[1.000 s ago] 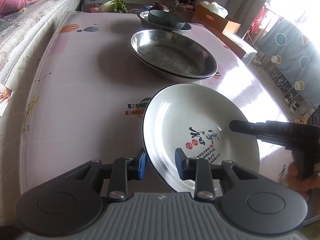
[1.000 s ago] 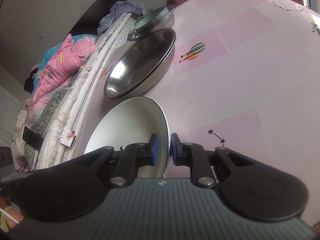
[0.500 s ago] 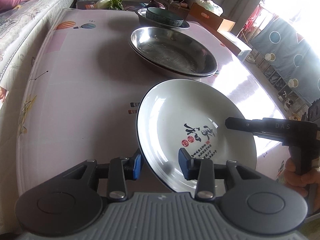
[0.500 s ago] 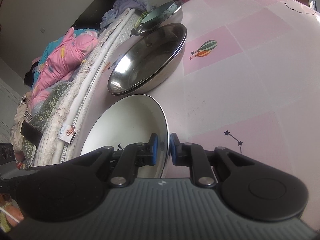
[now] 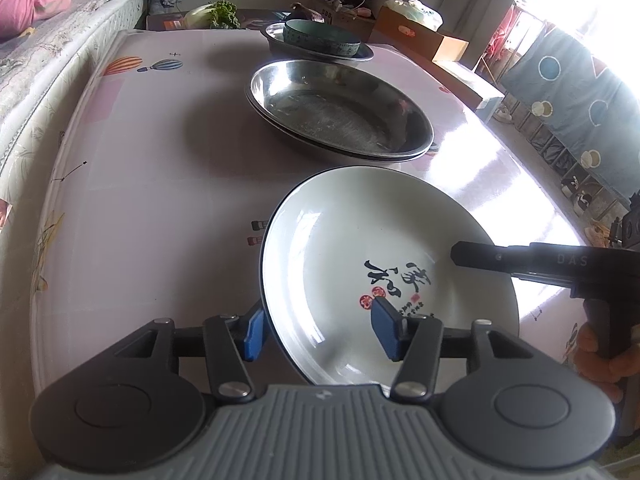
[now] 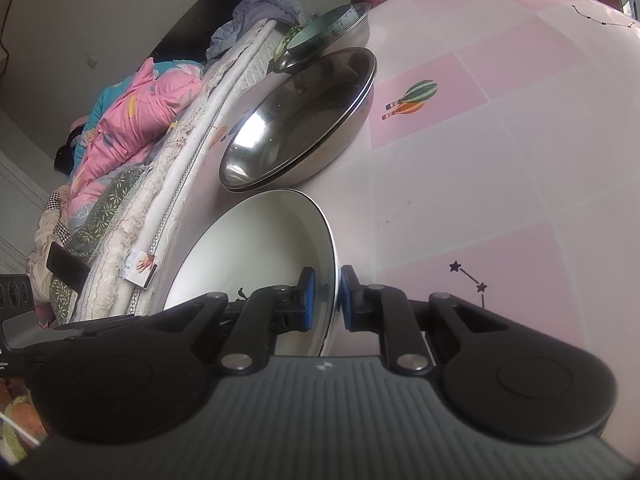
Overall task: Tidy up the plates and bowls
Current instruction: 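Lift the white printed plate off the table with both tools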
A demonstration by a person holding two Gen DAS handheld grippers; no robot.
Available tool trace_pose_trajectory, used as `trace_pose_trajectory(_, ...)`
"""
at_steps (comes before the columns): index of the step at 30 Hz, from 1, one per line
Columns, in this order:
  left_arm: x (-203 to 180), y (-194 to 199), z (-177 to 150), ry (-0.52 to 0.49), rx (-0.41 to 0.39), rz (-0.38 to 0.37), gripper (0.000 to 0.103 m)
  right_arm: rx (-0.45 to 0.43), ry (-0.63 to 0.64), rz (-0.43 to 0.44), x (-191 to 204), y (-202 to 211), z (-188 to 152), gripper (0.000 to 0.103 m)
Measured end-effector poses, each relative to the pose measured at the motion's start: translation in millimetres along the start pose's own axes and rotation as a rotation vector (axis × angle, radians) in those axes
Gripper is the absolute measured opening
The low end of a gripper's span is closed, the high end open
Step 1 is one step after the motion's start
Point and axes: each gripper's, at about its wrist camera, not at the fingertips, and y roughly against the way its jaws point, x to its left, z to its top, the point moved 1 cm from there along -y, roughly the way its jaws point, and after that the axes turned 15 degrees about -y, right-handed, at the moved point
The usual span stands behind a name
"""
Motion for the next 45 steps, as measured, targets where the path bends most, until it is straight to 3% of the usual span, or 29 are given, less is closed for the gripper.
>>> trace_pose_trajectory(29, -6.4, 1.3, -1.1, -0.011, 0.014, -0.021, 0.056, 0.012, -0.043, 0.032, -7.8, 2.3, 3.9, 0.015)
trace_pose_trajectory(45, -11.7, -5.3, 4.1, -0.051, 0.013, -0.003, 0.066, 0.01, -0.025, 0.033, -6.6, 2.3, 3.5, 0.015)
